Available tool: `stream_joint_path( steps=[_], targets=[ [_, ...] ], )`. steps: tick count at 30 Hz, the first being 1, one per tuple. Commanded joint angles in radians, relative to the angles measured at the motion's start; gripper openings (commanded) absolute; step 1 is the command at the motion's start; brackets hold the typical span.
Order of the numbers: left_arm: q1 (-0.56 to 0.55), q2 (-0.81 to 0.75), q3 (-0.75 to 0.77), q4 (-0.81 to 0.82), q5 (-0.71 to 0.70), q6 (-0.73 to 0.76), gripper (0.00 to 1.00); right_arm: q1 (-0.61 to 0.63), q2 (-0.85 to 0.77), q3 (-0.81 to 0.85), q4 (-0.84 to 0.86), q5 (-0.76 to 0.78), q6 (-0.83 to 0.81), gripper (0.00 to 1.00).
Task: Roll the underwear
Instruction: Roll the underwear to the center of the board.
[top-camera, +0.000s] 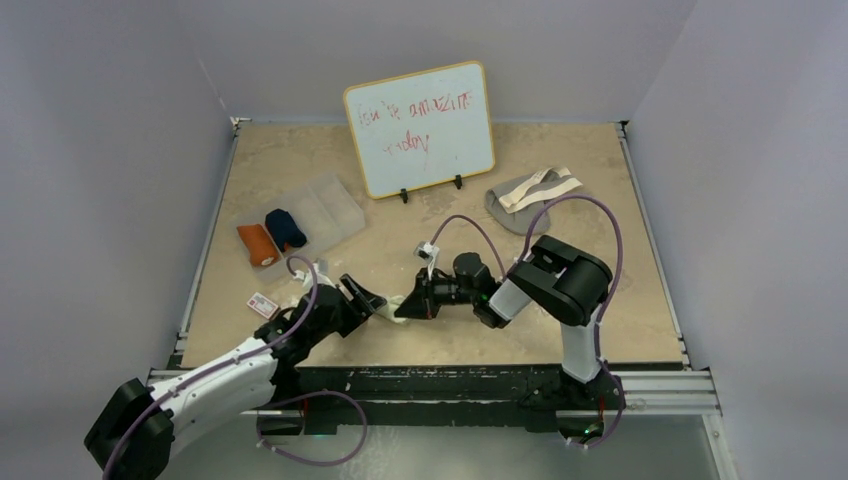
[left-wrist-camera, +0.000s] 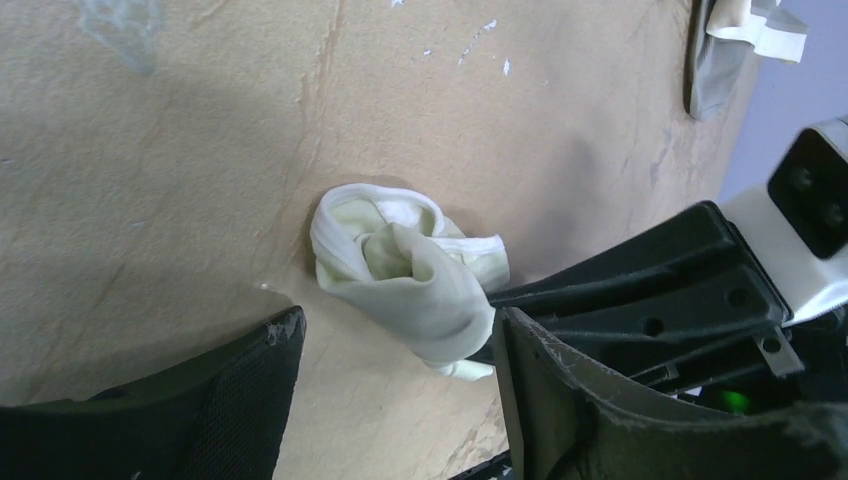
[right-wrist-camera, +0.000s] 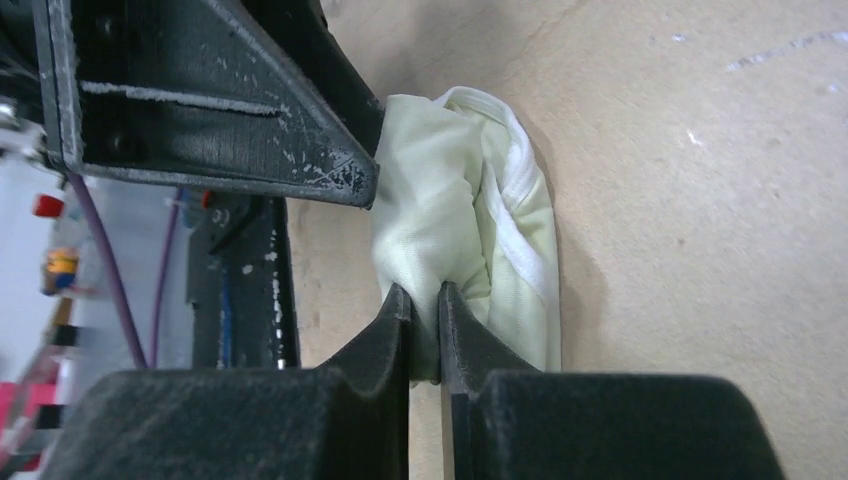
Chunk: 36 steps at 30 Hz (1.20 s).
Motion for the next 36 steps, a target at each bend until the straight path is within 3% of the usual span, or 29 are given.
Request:
stream_joint_path(
  steps=[1, 8, 14, 18, 20, 22, 25, 31, 36],
  targets=[
    [-0.002, 0.062, -0.013, 0.130, 0.033, 0.036, 0.66, -0.040, 0.064, -0.046, 0.031, -0.043, 0.169, 0.10],
    [-0.002, 0.233, -0.005, 0.267, 0.026, 0.032, 0.58, -0.070, 0.120, -0.041, 0.076, -0.096, 0.222, 0.12],
    [-0.006, 0.362, 0.019, 0.293, 0.001, 0.042, 0.30, -0.079, 0.115, -0.033, 0.063, -0.121, 0.215, 0.20],
    [-0.006, 0.361, 0.014, 0.264, -0.017, 0.035, 0.19, -0.082, 0.011, 0.001, -0.110, -0.118, 0.121, 0.26],
    [-0.005, 0.342, 0.015, 0.248, -0.017, 0.037, 0.18, -0.080, -0.073, 0.043, -0.306, -0.048, -0.007, 0.34],
    [-0.005, 0.324, 0.023, 0.224, -0.020, 0.045, 0.17, -0.070, -0.148, 0.092, -0.509, 0.029, -0.131, 0.49],
    [-0.005, 0.312, 0.041, 0.169, -0.027, 0.048, 0.17, -0.041, -0.228, 0.109, -0.604, 0.122, -0.250, 0.72],
    [-0.005, 0.302, 0.058, 0.108, -0.026, 0.033, 0.15, 0.107, -0.340, 0.122, -0.666, 0.390, -0.541, 0.68],
    [-0.006, 0.289, 0.063, 0.085, -0.026, 0.028, 0.15, 0.197, -0.387, 0.091, -0.609, 0.487, -0.708, 0.61]
  ],
)
